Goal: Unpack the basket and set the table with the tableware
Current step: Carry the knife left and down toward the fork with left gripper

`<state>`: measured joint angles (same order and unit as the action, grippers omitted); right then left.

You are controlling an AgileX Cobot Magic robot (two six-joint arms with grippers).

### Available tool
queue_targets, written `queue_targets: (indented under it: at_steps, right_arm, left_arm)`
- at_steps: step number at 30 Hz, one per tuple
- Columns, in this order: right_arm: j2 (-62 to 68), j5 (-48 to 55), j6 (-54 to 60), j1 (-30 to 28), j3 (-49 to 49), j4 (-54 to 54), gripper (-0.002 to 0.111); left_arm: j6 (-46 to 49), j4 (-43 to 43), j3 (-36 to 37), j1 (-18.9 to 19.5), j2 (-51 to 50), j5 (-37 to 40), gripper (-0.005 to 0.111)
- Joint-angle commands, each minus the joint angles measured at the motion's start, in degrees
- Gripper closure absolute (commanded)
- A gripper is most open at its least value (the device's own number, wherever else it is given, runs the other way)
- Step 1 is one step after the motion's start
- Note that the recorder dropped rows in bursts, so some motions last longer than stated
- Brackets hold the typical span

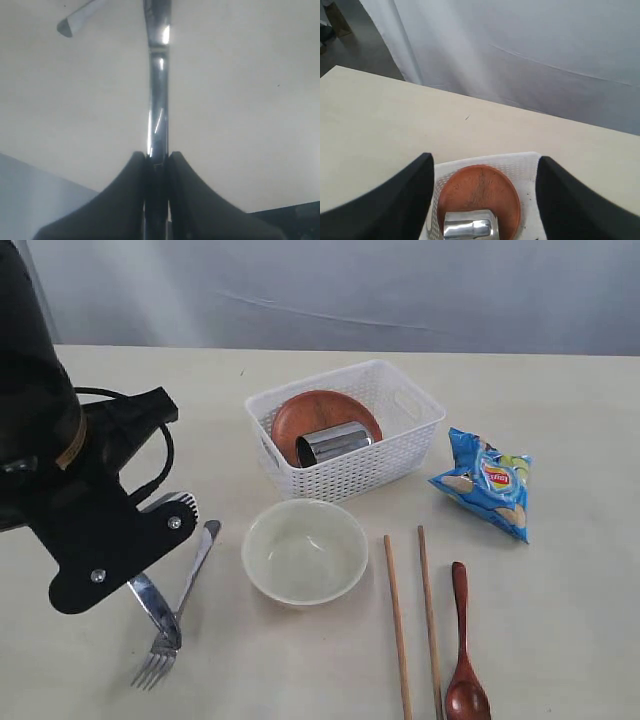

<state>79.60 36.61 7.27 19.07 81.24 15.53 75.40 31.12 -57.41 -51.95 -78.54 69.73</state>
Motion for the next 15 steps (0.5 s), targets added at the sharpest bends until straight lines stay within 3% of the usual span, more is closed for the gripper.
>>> queue_targets:
  at_steps: [1,9,15]
  right_arm:
    - [0.2,-0.3,-0.1,-0.2,-0.1,-0.2,0.051]
    - [0.2,-0.3,-0.1,-0.2,-0.1,-0.2,0.051]
    - [0.7,-19.0,-0.1,-0.1,-0.1,0.0,0.051]
  left_arm:
    - [-0.3,2.1,0.2,-0.7,0.6,0.2,0.107]
    - [-16.4,1.2,0.2,-0.7,0.6,0.2,0.107]
    - [-22.6,-2.5,0.2,-0.7,2.1,-0.6,0.107]
